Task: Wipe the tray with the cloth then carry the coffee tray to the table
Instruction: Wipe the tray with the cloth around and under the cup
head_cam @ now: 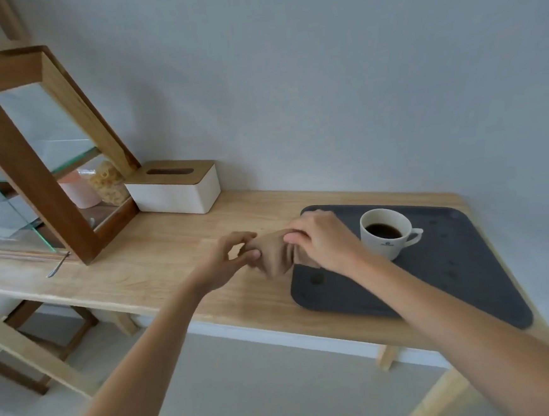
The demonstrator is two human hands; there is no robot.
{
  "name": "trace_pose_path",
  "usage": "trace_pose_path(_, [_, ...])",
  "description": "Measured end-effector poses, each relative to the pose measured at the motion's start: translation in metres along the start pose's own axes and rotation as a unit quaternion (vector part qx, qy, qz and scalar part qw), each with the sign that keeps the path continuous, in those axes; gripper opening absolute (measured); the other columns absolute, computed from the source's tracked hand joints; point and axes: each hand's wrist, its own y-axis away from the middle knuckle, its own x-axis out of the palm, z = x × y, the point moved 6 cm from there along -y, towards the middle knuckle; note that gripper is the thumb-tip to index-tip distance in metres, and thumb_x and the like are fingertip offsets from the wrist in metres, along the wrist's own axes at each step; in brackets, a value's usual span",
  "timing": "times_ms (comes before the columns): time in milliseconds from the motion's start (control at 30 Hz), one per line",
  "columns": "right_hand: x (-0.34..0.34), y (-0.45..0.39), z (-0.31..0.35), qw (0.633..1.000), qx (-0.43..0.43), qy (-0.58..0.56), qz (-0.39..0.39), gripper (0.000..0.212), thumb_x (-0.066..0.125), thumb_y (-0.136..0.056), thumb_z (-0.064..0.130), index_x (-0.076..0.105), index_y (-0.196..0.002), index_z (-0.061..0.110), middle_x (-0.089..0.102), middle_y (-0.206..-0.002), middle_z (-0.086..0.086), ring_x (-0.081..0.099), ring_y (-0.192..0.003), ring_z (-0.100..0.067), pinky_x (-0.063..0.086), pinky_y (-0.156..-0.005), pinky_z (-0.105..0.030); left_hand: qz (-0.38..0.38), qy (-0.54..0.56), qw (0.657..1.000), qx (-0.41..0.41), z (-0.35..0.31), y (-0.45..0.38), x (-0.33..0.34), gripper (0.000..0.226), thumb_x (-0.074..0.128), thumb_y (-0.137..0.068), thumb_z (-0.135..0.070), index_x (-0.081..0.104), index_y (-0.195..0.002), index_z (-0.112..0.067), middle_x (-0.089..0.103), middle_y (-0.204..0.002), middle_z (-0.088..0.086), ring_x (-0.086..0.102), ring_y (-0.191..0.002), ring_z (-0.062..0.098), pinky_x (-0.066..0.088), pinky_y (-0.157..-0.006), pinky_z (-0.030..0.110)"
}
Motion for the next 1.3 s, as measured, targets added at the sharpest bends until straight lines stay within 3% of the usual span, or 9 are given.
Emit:
trace_pose_path(67, [-0.017,0.015,-0.019,0.999,0.023,0.032,-0.017,0.023,0.054,-0.094,0.029,0.069,-0.096,0.012,0.068,-0.090,-0.005,0.055,-0.089,-0.024,0.046,-0.081,-0.040,0.009,0.017,0.999,0.037,-0.029,-0.011,0.011,0.016,0.065,-0.089,-0.030,0.064,-0.086,-0.014,0.066,-0.089,0.003,0.058,-0.081,0.006,0.044,-0.076,0.018])
trace_pose_path(133, [-0.025,0.034,-0.036,0.998,0.034,0.052,-0.021,0.022,0.051,-0.096,0.028,0.067,-0.098,0.012,0.066,-0.093,-0.005,0.054,-0.092,-0.021,0.045,-0.083,-0.037,0.022,-0.002,0.999,0.039,-0.046,-0.018,0.030,0.017,0.066,-0.088,-0.032,0.064,-0.088,-0.014,0.066,-0.083,0.003,0.060,-0.080,0.017,0.048,-0.077,0.032])
trace_pose_path(300, [-0.001,0.075,-0.073,0.987,0.078,0.125,0.063,0.021,0.045,-0.099,0.019,0.062,-0.104,0.009,0.061,-0.108,-0.005,0.055,-0.106,-0.019,0.042,-0.092,-0.029,-0.012,-0.091,0.996,-0.006,-0.047,-0.012,0.078,0.036,0.067,-0.084,-0.044,0.061,-0.114,-0.026,0.063,-0.109,-0.004,0.058,-0.100,0.015,0.043,-0.098,0.048])
trace_pose_path(400, [0.012,0.089,-0.081,0.993,0.078,0.052,0.076,0.048,0.042,-0.094,0.002,0.046,-0.138,0.019,0.041,-0.149,-0.002,0.032,-0.142,-0.017,0.029,-0.115,-0.027,-0.034,-0.049,0.997,-0.052,-0.034,0.014,0.099,0.100,0.068,-0.072,-0.062,0.019,-0.150,-0.026,0.036,-0.146,-0.004,0.040,-0.128,0.011,0.033,-0.112,0.042])
trace_pose_path(500, [0.021,0.083,-0.070,0.995,0.022,-0.003,0.097,0.053,0.040,-0.098,0.011,0.036,-0.145,0.034,0.018,-0.160,0.009,0.007,-0.149,-0.008,0.011,-0.116,-0.022,-0.035,-0.058,0.994,-0.080,-0.030,0.037,0.121,0.132,0.052,-0.061,-0.086,-0.021,-0.149,-0.022,0.022,-0.159,-0.004,0.018,-0.146,0.010,0.015,-0.121,0.043])
trace_pose_path(600, [0.037,0.072,-0.070,0.990,0.017,0.009,0.141,0.046,0.038,-0.101,0.034,0.033,-0.147,0.033,0.013,-0.162,0.009,0.000,-0.150,-0.012,0.010,-0.121,-0.033,-0.081,-0.088,0.987,-0.103,-0.034,0.041,0.128,0.132,0.030,-0.059,-0.095,-0.037,-0.141,-0.016,0.025,-0.160,-0.001,0.016,-0.149,0.011,0.009,-0.122,0.044])
trace_pose_path(733, [0.056,0.062,-0.075,0.987,0.009,0.080,0.141,0.057,0.037,-0.098,0.048,0.031,-0.148,0.022,0.014,-0.162,0.006,0.001,-0.150,-0.011,0.012,-0.122,-0.039,-0.095,-0.091,0.984,-0.117,-0.037,0.039,0.132,0.129,0.042,-0.065,-0.086,-0.042,-0.135,-0.017,0.020,-0.161,0.000,0.010,-0.149,0.009,0.001,-0.122,0.041])
trace_pose_path(1033, [0.081,0.026,-0.092,0.981,0.028,0.155,0.117,0.060,0.037,-0.100,0.038,0.022,-0.150,0.009,0.019,-0.161,-0.005,0.008,-0.150,-0.017,0.012,-0.121,-0.035,-0.065,-0.088,0.987,-0.119,-0.036,0.034,0.136,0.124,0.048,-0.070,-0.078,-0.042,-0.133,-0.020,0.008,-0.163,-0.008,0.000,-0.150,0.007,-0.005,-0.122,0.045])
trace_pose_path(1300, [0.089,-0.053,-0.140,0.968,0.163,0.165,0.094,0.058,0.035,-0.101,0.029,0.018,-0.149,0.002,0.016,-0.161,-0.012,0.006,-0.150,-0.026,0.012,-0.121,-0.043,-0.044,-0.109,0.984,-0.133,-0.035,0.037,0.138,0.116,0.043,-0.074,-0.079,-0.050,-0.122,-0.029,-0.008,-0.164,-0.004,-0.013,-0.149,0.007,-0.015,-0.118,0.039])
